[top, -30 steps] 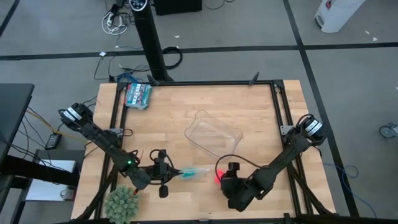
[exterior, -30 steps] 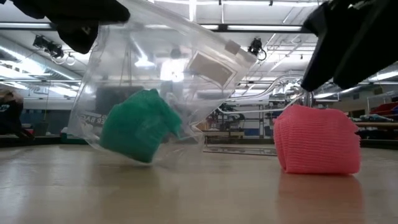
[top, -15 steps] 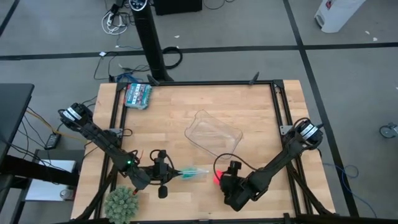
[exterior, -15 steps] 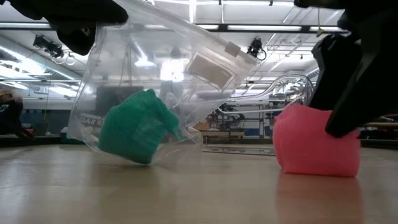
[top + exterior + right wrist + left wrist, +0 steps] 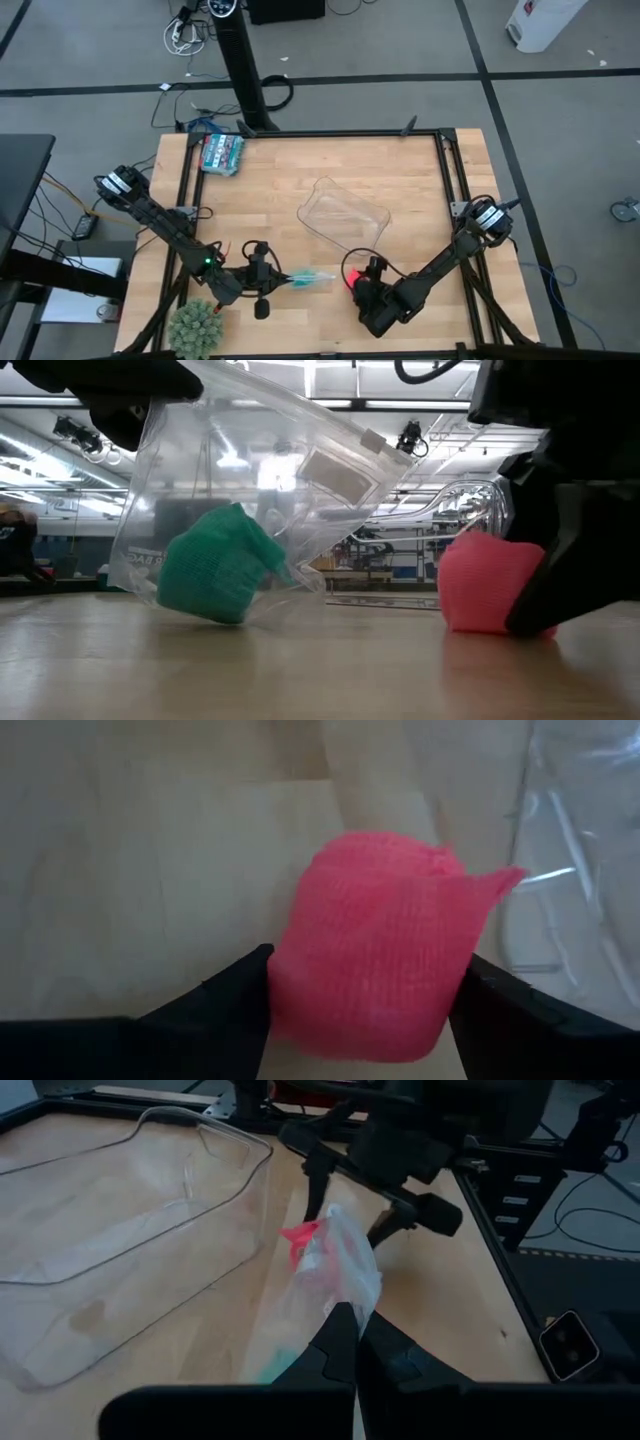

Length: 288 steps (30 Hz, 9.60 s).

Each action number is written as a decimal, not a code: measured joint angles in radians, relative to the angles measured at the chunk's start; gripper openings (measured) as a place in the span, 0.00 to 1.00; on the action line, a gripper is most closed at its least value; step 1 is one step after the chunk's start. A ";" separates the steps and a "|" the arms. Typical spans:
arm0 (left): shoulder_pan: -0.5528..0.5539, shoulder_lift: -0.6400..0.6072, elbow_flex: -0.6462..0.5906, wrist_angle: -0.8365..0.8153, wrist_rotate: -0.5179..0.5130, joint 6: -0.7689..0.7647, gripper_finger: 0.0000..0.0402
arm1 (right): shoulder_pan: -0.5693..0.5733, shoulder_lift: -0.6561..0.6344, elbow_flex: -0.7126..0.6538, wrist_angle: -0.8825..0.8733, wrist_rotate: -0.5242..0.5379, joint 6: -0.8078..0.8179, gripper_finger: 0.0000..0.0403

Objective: Roll bandage
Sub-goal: Put the pink bandage into the transparent zip bag

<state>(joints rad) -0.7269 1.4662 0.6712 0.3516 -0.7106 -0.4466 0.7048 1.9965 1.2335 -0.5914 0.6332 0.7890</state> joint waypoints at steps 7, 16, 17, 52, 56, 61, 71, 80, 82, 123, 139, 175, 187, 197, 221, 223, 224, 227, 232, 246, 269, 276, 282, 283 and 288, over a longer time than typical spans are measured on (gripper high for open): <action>0.000 0.000 0.000 -0.006 0.011 -0.007 0.00 | -0.005 0.000 0.002 0.006 0.028 -0.030 0.41; 0.001 0.000 0.000 -0.008 0.046 -0.057 0.00 | 0.010 -0.053 0.027 0.032 0.009 -0.080 0.27; 0.001 0.000 0.000 -0.007 0.049 -0.062 0.00 | 0.014 -0.064 0.039 0.038 0.021 -0.093 0.28; 0.000 0.000 -0.001 -0.012 0.027 -0.085 0.01 | -0.141 -0.116 0.257 0.147 -0.054 -0.569 0.29; 0.000 0.000 -0.001 -0.004 0.025 -0.081 0.01 | -0.159 -0.116 0.257 0.166 -0.084 -0.606 0.29; 0.000 0.000 -0.001 -0.005 0.011 -0.078 0.01 | -0.176 -0.116 0.257 0.226 -0.138 -0.634 0.29; 0.000 0.001 -0.001 0.132 -0.049 0.080 0.01 | -0.185 -0.116 0.257 0.230 -0.202 -0.660 0.29; 0.009 0.001 -0.001 0.144 -0.039 0.098 0.01 | -0.186 -0.114 0.257 0.248 -0.153 -0.672 0.29; 0.008 0.001 -0.001 0.144 -0.037 0.098 0.01 | -0.186 -0.114 0.257 0.249 -0.158 -0.668 0.28; 0.018 0.000 -0.001 0.137 -0.040 0.046 0.01 | -0.255 -0.118 0.256 0.192 -0.333 -0.557 0.28; 0.026 0.000 -0.001 0.155 -0.033 0.046 0.01 | -0.283 -0.110 0.258 0.234 -0.442 -0.564 0.28; 0.037 0.000 -0.002 0.218 0.014 0.131 0.01 | -0.316 -0.119 0.257 0.226 -0.458 -0.497 0.28; 0.039 0.001 -0.002 0.257 0.055 0.155 0.01 | -0.314 -0.121 0.261 0.193 -0.456 -0.478 0.27; 0.052 -0.002 0.000 0.251 0.064 0.156 0.01 | -0.323 -0.125 0.289 0.212 -0.565 -0.565 0.25; 0.060 0.003 -0.002 0.259 0.160 0.210 0.01 | -0.353 -0.126 0.290 0.145 -0.533 -0.499 0.23; 0.065 0.001 -0.002 0.271 0.166 0.214 0.01 | -0.364 -0.131 0.291 0.130 -0.528 -0.478 0.23; 0.065 0.001 -0.002 0.269 0.168 0.215 0.01 | -0.367 -0.132 0.291 0.136 -0.552 -0.480 0.23; 0.057 0.001 -0.001 0.268 0.189 0.218 0.01 | -0.362 -0.127 0.289 0.202 -0.671 -0.526 0.23; 0.069 0.001 -0.001 0.294 0.153 0.247 0.01 | -0.347 -0.129 0.290 0.131 -0.519 -0.485 0.23; 0.090 0.000 -0.002 0.301 0.176 0.228 0.01 | -0.366 -0.135 0.289 0.173 -0.486 -0.510 0.23; 0.128 -0.001 0.000 0.341 0.144 0.310 0.01 | -0.332 -0.179 0.303 0.156 -0.532 -0.537 0.23; 0.131 0.046 0.000 0.393 0.158 0.286 0.01 | -0.333 -0.180 0.303 0.145 -0.542 -0.581 0.27; 0.130 0.116 0.000 0.502 0.175 0.333 0.01 | -0.319 -0.180 0.303 0.146 -0.543 -0.615 0.39; 0.130 0.121 0.000 0.513 0.183 0.343 0.01 | -0.319 -0.180 0.303 0.148 -0.543 -0.615 0.41; 0.131 0.119 0.000 0.534 0.210 0.364 0.01 | -0.317 -0.192 0.304 0.128 -0.551 -0.569 0.51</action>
<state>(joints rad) -0.5954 1.5854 0.6708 0.8858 -0.5002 -0.0828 0.3882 1.8049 1.5375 -0.4635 0.0824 0.2204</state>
